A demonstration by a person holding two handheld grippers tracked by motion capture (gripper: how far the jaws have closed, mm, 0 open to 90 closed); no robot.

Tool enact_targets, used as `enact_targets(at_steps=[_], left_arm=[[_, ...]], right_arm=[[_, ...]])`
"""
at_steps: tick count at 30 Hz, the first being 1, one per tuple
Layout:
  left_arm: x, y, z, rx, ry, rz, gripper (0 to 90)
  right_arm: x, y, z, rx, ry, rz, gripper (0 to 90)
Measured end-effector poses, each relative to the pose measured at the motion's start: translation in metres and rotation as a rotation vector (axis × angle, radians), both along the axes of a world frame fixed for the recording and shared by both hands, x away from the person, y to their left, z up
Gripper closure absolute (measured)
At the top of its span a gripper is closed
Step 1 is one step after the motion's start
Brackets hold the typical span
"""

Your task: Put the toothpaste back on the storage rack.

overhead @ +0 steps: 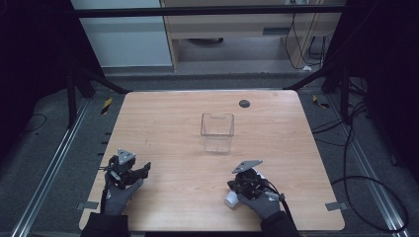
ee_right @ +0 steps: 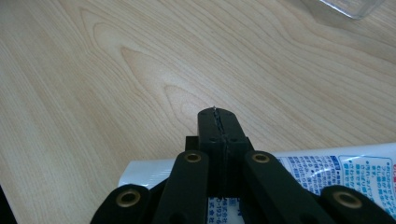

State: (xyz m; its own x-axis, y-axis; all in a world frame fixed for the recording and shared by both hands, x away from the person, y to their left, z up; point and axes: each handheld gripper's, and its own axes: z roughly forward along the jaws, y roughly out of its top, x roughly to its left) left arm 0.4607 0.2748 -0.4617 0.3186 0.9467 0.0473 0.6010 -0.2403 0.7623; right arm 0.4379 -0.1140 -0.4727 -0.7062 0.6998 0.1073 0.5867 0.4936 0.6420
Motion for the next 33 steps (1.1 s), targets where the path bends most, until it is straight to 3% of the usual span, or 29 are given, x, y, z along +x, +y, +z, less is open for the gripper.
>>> enact_targets(at_steps=[13, 33], left_arm=[[0.0, 0.001, 0.001, -0.004, -0.003, 0.002, 36.9], [0.0, 0.001, 0.001, -0.002, 0.0, 0.001, 36.9]], right_arm=[[-0.01, -0.01, 0.002, -0.035, 0.03, 0.042, 90.0], [-0.018, -0.037, 0.003, -0.048, 0.077, 0.021, 90.0]])
